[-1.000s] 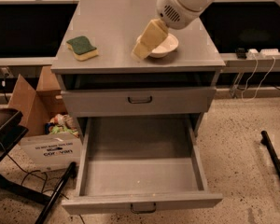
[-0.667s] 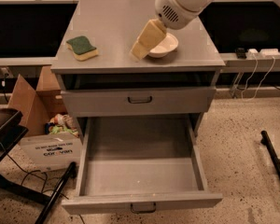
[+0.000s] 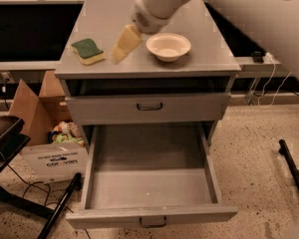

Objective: Place sponge into middle drawer

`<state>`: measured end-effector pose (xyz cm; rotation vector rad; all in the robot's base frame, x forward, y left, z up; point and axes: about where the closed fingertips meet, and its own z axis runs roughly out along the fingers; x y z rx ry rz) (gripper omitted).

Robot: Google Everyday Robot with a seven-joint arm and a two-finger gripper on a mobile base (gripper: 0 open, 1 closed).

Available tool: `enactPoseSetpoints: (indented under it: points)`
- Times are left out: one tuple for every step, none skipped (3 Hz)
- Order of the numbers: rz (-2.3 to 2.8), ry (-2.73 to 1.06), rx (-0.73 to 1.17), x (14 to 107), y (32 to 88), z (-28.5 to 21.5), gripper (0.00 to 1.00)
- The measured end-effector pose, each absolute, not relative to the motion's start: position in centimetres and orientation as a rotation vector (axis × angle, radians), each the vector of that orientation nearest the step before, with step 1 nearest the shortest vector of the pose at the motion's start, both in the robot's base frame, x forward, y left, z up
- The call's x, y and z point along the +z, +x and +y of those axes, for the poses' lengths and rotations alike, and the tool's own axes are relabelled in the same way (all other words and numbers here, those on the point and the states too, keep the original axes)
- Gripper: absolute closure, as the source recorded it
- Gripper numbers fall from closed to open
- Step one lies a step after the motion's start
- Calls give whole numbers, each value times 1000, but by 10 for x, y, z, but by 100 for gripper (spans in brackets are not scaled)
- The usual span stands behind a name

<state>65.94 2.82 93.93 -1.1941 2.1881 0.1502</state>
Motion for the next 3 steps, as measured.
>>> enactPoseSetpoints:
  points:
    - [2331, -1115, 156, 902, 699, 72, 0]
    - [2392, -1096, 169, 877, 728, 94, 0]
    - [2400, -1163, 180, 844, 774, 124, 0]
